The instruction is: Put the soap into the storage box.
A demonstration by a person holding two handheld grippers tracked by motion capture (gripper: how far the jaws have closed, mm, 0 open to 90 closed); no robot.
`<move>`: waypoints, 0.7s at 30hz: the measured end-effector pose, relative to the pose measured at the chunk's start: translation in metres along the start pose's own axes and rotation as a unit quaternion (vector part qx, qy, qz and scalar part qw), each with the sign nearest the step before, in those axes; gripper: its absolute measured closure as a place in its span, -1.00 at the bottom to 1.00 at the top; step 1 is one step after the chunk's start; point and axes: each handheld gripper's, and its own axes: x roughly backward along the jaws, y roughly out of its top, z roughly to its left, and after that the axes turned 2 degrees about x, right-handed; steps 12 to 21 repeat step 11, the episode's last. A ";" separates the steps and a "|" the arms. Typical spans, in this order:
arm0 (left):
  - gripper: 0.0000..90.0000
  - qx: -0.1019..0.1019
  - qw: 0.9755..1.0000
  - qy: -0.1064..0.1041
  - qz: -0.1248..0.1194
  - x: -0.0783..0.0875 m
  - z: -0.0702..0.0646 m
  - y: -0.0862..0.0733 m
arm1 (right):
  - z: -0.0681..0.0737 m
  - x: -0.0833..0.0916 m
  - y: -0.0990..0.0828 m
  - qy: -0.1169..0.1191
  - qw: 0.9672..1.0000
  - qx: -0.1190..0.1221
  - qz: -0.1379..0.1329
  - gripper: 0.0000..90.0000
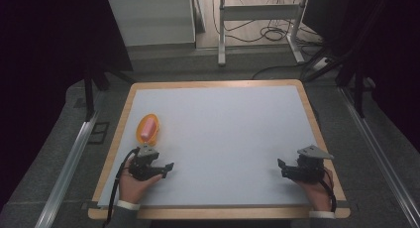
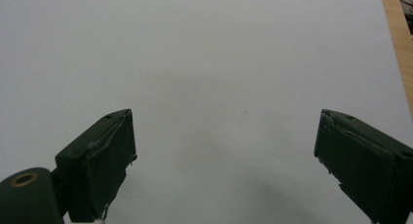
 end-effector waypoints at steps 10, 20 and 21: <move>-0.31 0.005 1.000 -0.004 -0.011 0.003 0.000 -0.002 | 0.007 0.001 0.004 0.022 1.000 0.001 -0.020 -0.83; -0.30 0.005 1.000 -0.004 -0.011 0.003 0.000 -0.002 | 0.007 0.001 0.004 0.022 1.000 0.001 -0.020 -0.83; -0.30 0.005 1.000 -0.004 -0.011 0.003 0.000 -0.002 | 0.007 0.001 0.004 0.022 1.000 0.001 -0.020 -0.83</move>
